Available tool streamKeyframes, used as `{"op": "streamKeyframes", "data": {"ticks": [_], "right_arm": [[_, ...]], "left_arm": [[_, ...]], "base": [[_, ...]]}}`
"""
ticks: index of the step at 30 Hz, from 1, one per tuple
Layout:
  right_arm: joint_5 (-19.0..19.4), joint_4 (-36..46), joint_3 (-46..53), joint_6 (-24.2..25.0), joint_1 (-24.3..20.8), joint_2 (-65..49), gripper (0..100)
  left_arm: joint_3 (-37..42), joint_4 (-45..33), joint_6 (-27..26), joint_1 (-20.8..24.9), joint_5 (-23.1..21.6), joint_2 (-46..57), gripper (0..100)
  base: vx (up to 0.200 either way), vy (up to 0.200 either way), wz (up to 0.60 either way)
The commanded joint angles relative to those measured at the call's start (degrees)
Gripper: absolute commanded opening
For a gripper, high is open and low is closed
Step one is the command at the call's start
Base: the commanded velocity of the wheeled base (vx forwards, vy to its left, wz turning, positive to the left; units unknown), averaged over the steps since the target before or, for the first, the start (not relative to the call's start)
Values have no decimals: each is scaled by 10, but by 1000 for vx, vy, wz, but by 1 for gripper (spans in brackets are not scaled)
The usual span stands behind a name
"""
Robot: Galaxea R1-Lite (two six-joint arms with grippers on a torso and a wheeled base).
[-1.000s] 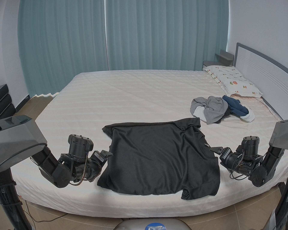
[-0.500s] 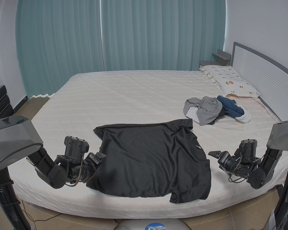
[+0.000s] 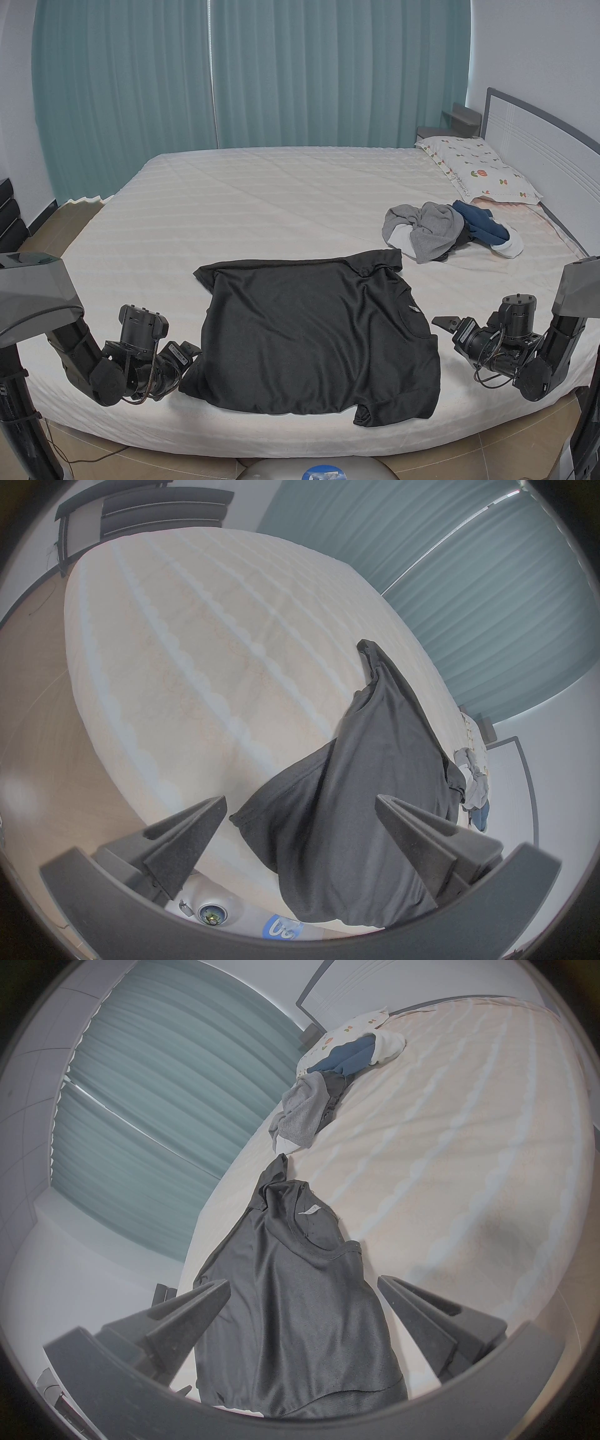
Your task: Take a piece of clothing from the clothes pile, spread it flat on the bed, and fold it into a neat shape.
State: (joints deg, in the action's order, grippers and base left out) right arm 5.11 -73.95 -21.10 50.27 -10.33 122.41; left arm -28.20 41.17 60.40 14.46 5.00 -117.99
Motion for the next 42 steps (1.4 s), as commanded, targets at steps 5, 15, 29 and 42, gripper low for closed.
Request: {"op": "streamKeyframes", "data": {"ticks": [5,15,29,42], "right_arm": [[0,-6,8,0,0,7,100],[0,-6,8,0,0,4,100],[-1,-7,7,0,0,6,100],[-3,-7,9,-3,2,1,100]], "left_arm": [[21,30,1,3,15,-33,100],[10,63,-4,6,20,-72,100],[21,60,-6,8,21,-75,0],[98,37,-102,-15,70,20,0]], "base": [[0,0,0],[0,0,0],[0,0,0],[0,0,0]]}}
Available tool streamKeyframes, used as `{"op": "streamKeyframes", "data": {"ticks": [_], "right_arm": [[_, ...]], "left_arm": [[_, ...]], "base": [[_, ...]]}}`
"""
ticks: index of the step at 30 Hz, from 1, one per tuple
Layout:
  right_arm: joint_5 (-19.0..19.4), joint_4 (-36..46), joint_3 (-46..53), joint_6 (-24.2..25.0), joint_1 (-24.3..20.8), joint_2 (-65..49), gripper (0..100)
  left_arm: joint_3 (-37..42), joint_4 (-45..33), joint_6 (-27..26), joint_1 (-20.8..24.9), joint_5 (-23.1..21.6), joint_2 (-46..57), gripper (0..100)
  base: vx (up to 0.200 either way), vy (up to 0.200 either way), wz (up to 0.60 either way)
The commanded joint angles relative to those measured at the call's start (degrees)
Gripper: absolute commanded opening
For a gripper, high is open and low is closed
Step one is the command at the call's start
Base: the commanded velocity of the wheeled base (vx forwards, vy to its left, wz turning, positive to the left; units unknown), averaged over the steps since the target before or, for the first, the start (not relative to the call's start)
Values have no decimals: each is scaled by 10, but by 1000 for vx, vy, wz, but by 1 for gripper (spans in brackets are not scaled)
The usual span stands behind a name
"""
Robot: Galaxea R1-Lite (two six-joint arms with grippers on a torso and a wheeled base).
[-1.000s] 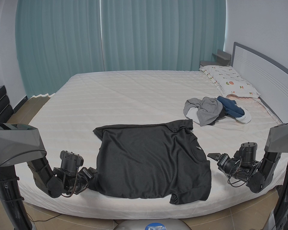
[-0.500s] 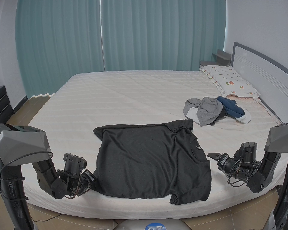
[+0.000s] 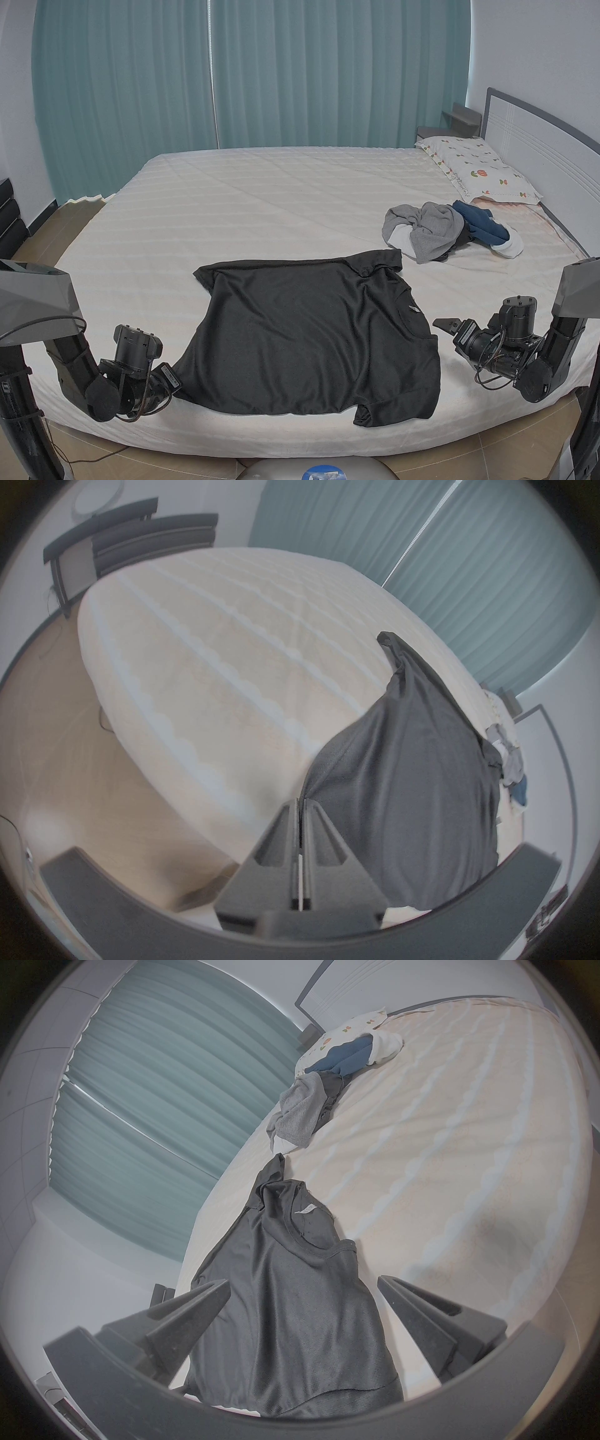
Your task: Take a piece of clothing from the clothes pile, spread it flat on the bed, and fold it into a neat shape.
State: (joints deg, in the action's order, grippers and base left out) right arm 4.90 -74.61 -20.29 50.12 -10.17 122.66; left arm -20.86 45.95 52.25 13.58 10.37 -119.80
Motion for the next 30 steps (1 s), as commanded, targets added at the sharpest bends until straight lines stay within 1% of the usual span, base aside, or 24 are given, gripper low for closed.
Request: {"op": "streamKeyframes", "data": {"ticks": [1,5,8,11,16,18,22,23,24,27,28,30], "right_arm": [[-1,0,1,-2,1,-1,100],[-2,1,4,-4,0,-1,100],[-5,1,5,-5,0,-1,100],[-5,1,8,-7,0,0,100],[-6,8,12,-29,1,5,100],[-6,10,19,-41,4,6,100],[-8,10,34,-91,7,21,100],[-8,10,34,-92,7,22,100],[-9,10,38,-104,5,35,100],[-9,7,41,-107,-2,55,100],[-9,1,42,-109,-15,79,100],[-9,-5,43,-110,-25,88,100]], "left_arm": [[28,-16,-30,-6,25,39,0],[37,-19,-51,-6,55,41,0],[48,-23,-66,-6,63,41,0],[52,-23,-74,-5,64,40,0],[51,-23,-75,-4,66,32,0],[52,-23,-75,-4,66,26,0],[52,-23,-75,-5,66,24,0],[52,-22,-75,-4,66,24,0],[52,-22,-75,-5,65,24,0],[52,-21,-74,-5,65,24,0],[52,-20,-74,-5,65,25,0],[52,-20,-74,-5,64,25,0]], "base": [[0,0,0],[0,0,0],[0,0,0],[0,0,0],[0,0,0],[0,0,0],[0,0,0],[0,0,0],[0,0,0],[0,0,0],[0,0,0],[0,0,0]]}}
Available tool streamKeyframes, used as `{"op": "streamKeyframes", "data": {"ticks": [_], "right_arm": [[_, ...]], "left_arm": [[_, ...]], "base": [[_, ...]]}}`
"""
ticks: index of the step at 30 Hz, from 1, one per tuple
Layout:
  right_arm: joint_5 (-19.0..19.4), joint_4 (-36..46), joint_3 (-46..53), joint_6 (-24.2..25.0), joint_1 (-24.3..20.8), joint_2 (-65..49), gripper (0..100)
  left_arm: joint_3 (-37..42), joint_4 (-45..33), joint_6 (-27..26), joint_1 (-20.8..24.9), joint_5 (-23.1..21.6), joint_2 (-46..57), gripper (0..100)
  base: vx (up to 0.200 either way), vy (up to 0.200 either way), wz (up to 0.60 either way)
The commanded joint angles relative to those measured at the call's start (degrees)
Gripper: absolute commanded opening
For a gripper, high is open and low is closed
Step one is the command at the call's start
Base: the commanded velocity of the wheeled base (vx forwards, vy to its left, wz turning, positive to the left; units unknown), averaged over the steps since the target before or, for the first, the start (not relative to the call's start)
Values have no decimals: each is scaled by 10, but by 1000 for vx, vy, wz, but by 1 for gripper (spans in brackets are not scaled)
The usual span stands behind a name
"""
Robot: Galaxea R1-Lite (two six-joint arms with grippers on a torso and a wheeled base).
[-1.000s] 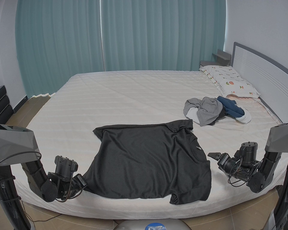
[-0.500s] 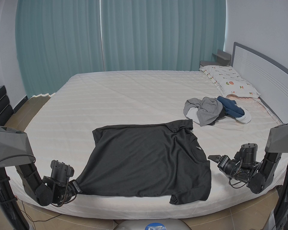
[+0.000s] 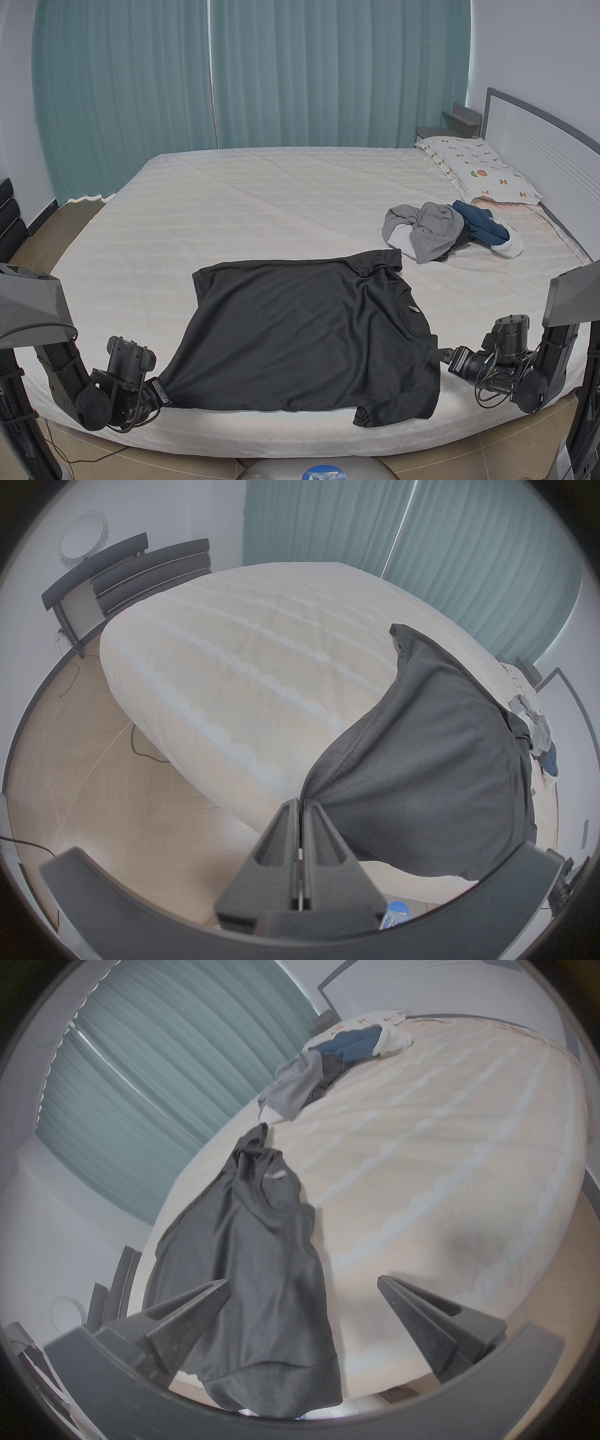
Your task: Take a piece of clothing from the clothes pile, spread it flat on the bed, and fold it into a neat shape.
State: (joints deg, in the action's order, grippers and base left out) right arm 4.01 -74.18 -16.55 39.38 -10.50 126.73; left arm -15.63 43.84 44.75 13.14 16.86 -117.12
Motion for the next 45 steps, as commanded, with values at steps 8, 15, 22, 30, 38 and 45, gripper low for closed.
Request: {"op": "streamKeyframes", "data": {"ticks": [8,15,22,30,38,45], "right_arm": [[2,-17,-19,2,-27,69,100],[-1,-22,-57,4,-22,75,0],[-2,-12,-104,2,-14,83,0],[-26,4,-182,-2,-5,83,0],[-26,49,-267,-2,-8,120,0],[-26,50,-327,-3,-8,153,0]], "left_arm": [[-3,4,2,0,-4,-2,0],[-5,5,2,-2,-3,-1,0],[-12,5,2,-21,-3,-2,0],[-12,25,2,-27,-3,0,0],[-15,49,2,-38,-3,-2,0],[-17,49,2,-43,-3,-2,0]], "base": [[0,0,0],[0,0,0],[0,0,0],[0,0,0],[0,0,0],[0,0,0]]}}
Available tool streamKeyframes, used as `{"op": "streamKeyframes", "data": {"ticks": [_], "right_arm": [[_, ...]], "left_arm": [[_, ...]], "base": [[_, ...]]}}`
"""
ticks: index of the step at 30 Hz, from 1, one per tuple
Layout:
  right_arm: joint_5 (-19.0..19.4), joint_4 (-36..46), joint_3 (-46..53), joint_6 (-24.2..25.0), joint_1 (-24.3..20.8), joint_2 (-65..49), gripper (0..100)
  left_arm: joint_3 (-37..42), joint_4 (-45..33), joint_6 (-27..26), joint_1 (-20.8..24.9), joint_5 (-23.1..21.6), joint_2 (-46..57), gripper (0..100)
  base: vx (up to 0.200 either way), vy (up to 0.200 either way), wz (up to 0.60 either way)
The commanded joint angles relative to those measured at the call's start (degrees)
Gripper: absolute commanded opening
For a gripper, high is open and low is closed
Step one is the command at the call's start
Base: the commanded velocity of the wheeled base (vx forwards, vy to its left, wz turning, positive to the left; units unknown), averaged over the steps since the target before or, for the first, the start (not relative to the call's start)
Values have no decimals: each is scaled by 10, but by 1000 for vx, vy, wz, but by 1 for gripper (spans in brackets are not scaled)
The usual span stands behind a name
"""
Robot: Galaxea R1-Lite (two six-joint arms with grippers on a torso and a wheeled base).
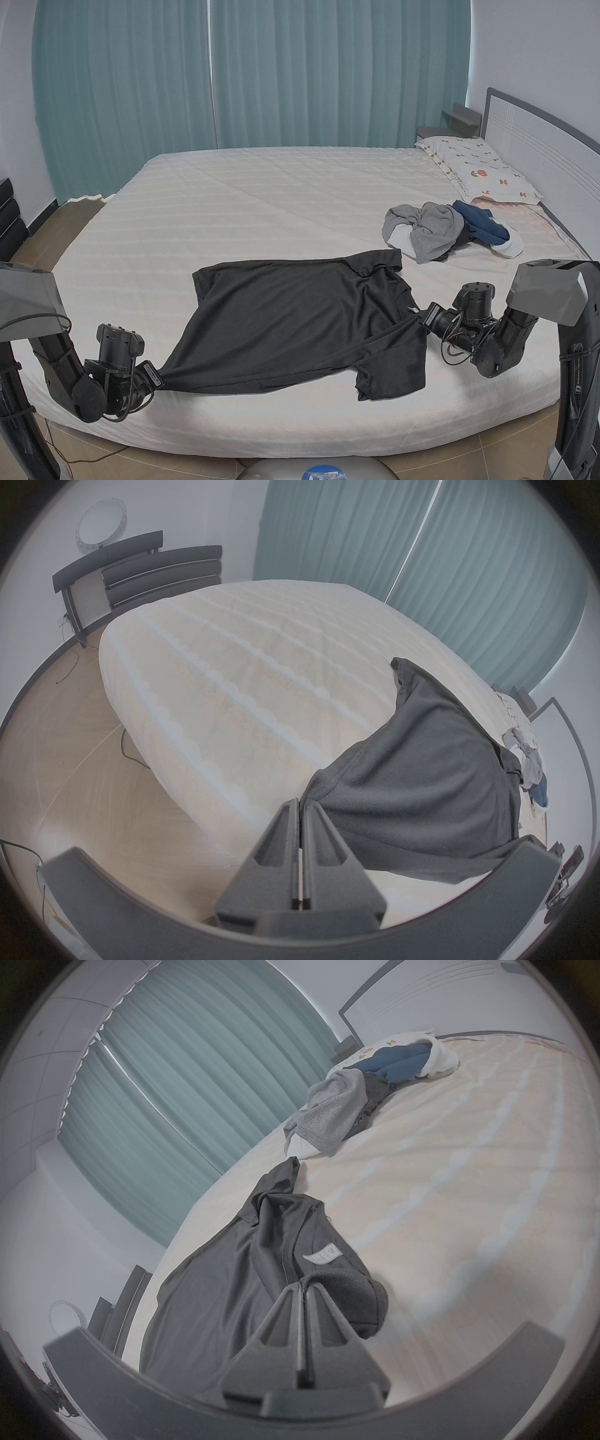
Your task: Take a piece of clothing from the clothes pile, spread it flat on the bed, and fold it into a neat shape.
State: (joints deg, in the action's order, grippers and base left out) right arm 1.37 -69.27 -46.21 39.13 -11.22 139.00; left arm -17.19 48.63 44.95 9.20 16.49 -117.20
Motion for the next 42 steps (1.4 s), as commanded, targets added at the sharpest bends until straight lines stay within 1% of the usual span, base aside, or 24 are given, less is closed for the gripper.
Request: {"op": "streamKeyframes", "data": {"ticks": [1,5,10,11,16,20,21,24,27,30,32,34,36,42], "right_arm": [[0,2,-48,0,-2,39,0],[-4,5,-83,-1,-6,55,0],[-6,16,-103,-6,-9,73,0],[-6,12,-102,-6,-9,74,100],[0,4,-79,-7,-3,55,100],[22,4,-37,-4,18,-7,100],[22,4,-29,-4,21,-19,100],[26,6,19,-5,26,-51,100],[47,8,69,-5,26,-77,100],[71,12,126,-5,16,-88,100],[78,5,158,-6,-6,-89,100],[78,4,168,-6,-15,-87,100],[78,4,183,-6,-44,-80,100],[68,7,167,-6,-81,-43,100]], "left_arm": [[-1,2,0,-3,0,-1,0],[-4,1,1,-3,0,-3,0],[-5,2,2,-3,-1,-8,0],[-5,2,2,-3,0,-10,0],[-7,2,3,-4,-1,-15,0],[-7,2,3,-4,-1,-15,0],[-7,2,3,-4,-1,-15,0],[-7,2,3,-4,-1,-14,0],[-6,2,2,-4,-1,-15,0],[-5,2,1,-4,-1,-14,0],[-5,2,1,-4,-1,-13,0],[-5,2,1,-4,-1,-13,0],[-4,2,1,-4,-1,-13,0],[-3,2,1,-3,-2,-12,0]], "base": [[0,0,0],[0,0,0],[0,0,0],[0,0,0],[0,0,0],[0,0,0],[0,0,0],[0,0,0],[0,0,0],[0,0,0],[0,0,0],[0,0,0],[0,0,0],[0,0,0]]}}
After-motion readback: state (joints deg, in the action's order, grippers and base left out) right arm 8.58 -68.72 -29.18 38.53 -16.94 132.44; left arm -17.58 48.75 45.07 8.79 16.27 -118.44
